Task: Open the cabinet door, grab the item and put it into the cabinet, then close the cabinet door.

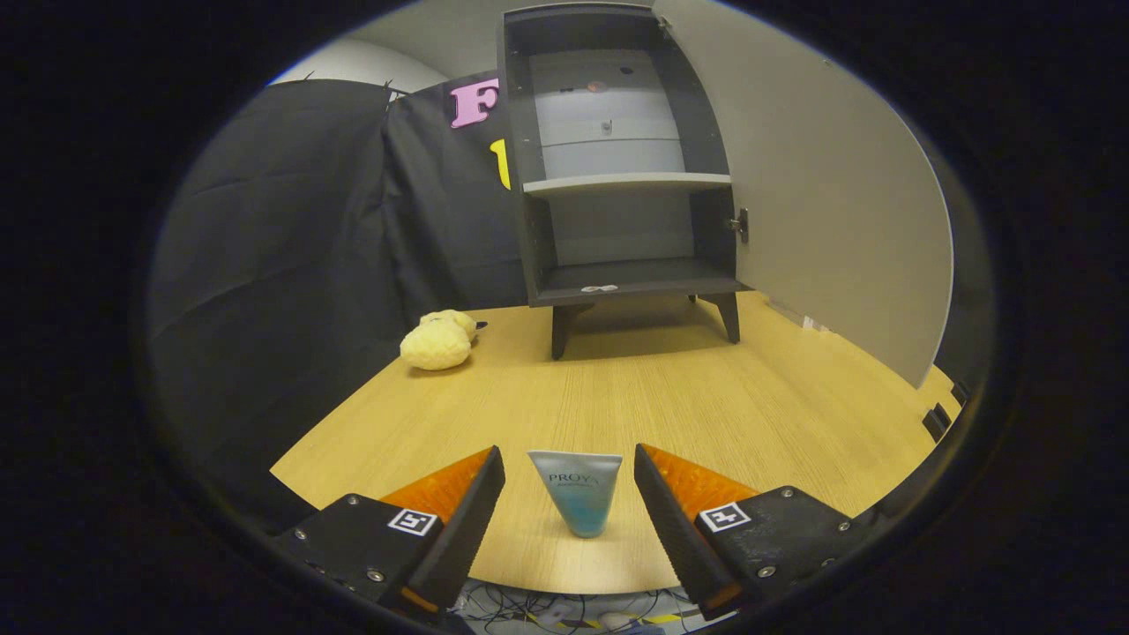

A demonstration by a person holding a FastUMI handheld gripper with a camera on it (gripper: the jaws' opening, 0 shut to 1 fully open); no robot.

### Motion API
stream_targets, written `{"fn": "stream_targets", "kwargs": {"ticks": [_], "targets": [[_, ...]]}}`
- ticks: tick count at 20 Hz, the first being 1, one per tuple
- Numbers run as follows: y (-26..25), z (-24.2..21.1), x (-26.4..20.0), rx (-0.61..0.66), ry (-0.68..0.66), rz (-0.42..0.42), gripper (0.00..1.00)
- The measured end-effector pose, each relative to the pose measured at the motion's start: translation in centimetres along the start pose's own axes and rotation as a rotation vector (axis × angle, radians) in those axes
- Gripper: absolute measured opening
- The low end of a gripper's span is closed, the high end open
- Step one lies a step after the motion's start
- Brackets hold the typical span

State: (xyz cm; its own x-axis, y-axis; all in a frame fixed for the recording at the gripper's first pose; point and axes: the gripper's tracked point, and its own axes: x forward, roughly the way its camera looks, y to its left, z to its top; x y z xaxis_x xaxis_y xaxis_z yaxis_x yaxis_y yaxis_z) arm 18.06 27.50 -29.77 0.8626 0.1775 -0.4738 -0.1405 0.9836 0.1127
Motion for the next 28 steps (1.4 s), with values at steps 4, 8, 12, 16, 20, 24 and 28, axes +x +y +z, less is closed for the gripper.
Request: {"fn": "stream_targets", "kwargs": {"ticks": [4,8,12,16,20,24,28], "targets": [[-0.1,-2.5,1.3,0.007,0.073,-0.019,0.86],[-0.8,-3.7,2.3,0.029,0.109,-0.038,0.74],[-1.1,-3.4,2.4,0.006,0.101,-0.039,0.53],[-1.4,-1.4,2.4,0.009,0.082,-0.027,0.52],[-1.4,2.5,1.9,-0.001,0.038,-0.005,0.52],[-2.0,7.5,1.3,-0.017,-0.023,0.003,0.51],[-3.2,12.6,1.0,-0.030,-0.085,-0.004,0.51]]}}
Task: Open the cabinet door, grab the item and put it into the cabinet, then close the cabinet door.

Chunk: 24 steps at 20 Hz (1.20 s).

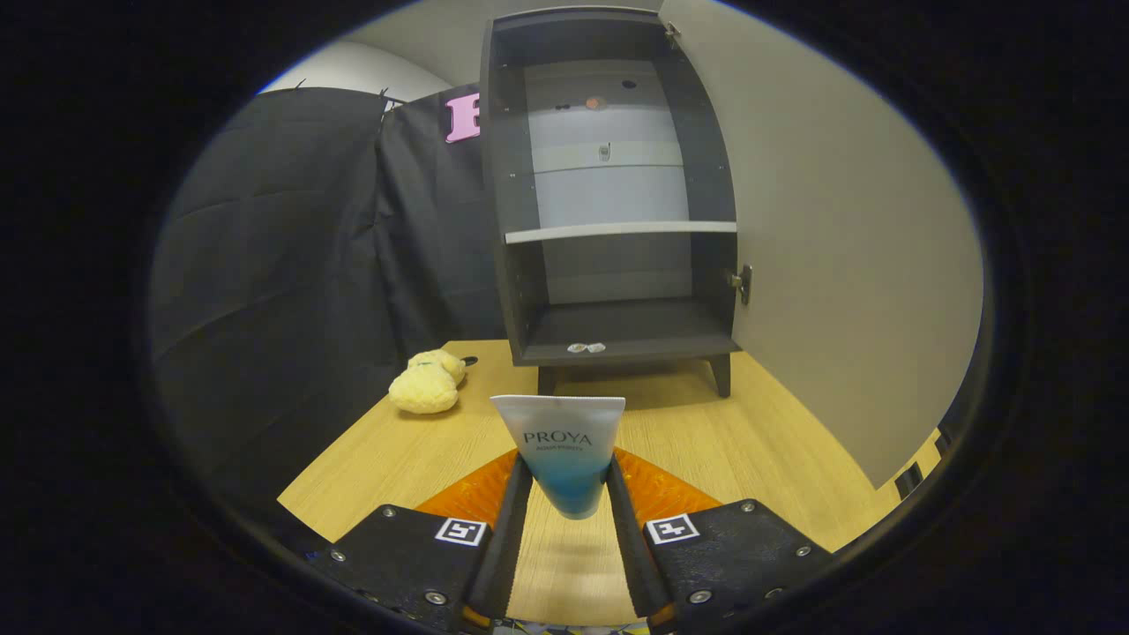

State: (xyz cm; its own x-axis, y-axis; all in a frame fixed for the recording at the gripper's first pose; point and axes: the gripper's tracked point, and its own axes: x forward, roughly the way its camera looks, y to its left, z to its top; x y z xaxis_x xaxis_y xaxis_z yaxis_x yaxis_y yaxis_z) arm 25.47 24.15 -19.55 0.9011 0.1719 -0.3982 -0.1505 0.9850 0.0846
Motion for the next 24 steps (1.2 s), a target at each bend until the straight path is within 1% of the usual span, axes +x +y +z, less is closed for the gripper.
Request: {"fn": "stream_targets", "kwargs": {"ticks": [7,10,14,18,24], "targets": [[-1.9,8.8,1.0,-0.062,-0.082,0.007,0.51],[-2.6,13.0,2.1,-0.040,-0.124,0.009,0.52],[-3.7,17.8,3.9,-0.045,-0.168,0.005,0.51],[-4.1,21.5,6.3,-0.045,-0.192,0.015,0.51],[-4.5,25.5,10.3,-0.035,-0.192,0.037,0.51]]}}
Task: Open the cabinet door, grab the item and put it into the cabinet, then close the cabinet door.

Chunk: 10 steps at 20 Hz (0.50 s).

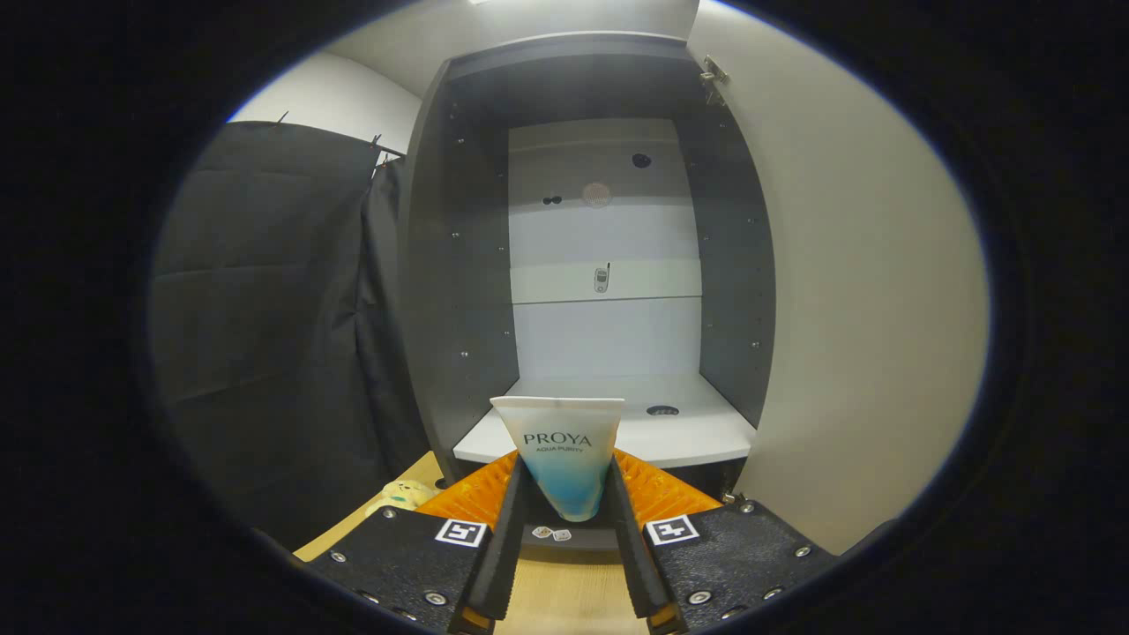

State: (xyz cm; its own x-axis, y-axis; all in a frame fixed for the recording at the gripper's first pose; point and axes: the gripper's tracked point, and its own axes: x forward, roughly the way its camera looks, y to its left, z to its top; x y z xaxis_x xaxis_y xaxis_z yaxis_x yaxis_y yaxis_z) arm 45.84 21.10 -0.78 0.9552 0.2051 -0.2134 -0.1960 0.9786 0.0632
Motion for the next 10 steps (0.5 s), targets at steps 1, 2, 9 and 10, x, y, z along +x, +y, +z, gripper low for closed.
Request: {"fn": "stream_targets", "kwargs": {"ticks": [1,2,9,10], "targets": [[-0.2,0.6,0.6,0.006,0.000,0.002,0.51],[-0.3,1.1,1.4,0.012,0.000,0.003,0.51],[-1.5,3.5,7.3,0.049,0.030,0.009,0.51],[-1.5,3.4,8.3,0.054,0.039,0.009,0.51]]}}
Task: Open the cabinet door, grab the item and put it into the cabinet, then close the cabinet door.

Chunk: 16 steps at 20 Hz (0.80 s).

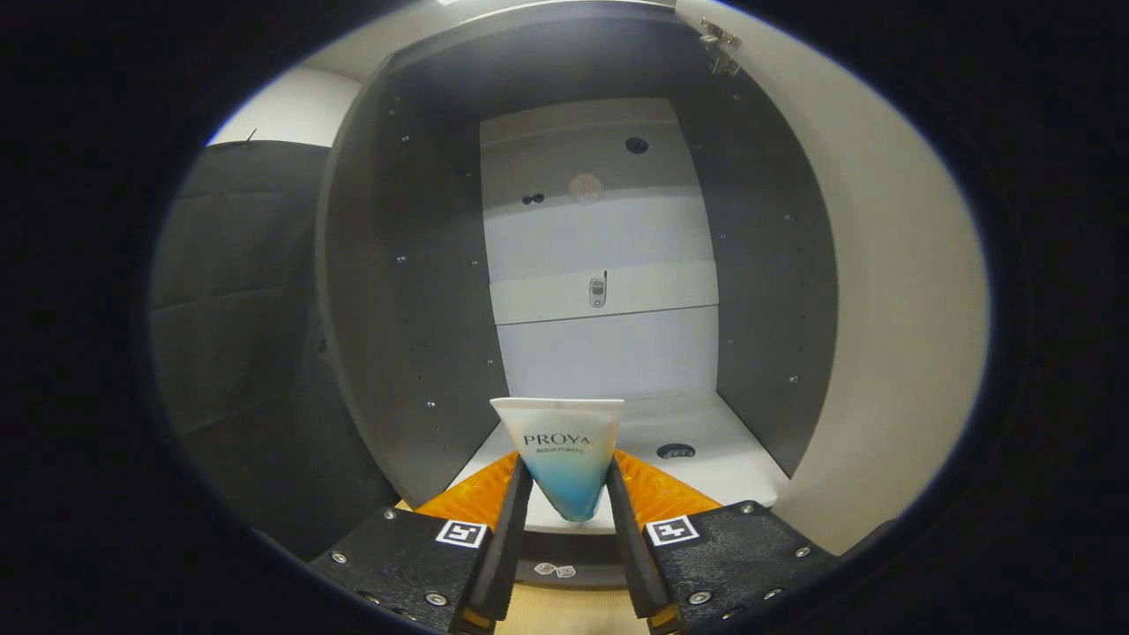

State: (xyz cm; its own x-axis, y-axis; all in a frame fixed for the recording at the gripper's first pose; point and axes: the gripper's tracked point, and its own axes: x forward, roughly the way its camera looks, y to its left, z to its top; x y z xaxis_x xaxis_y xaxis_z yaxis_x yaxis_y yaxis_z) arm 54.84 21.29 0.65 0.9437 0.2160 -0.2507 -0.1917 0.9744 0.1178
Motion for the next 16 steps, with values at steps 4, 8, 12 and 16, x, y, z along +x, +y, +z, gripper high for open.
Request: {"fn": "stream_targets", "kwargs": {"ticks": [4,8,12,16], "targets": [[-0.5,-1.0,3.3,0.020,0.034,-0.011,0.51],[-1.1,-2.5,6.2,0.004,0.077,-0.029,0.51],[-1.5,-3.2,7.8,0.009,0.096,-0.037,0.51],[-1.8,-3.4,8.2,-0.023,0.084,-0.048,0.54]]}}
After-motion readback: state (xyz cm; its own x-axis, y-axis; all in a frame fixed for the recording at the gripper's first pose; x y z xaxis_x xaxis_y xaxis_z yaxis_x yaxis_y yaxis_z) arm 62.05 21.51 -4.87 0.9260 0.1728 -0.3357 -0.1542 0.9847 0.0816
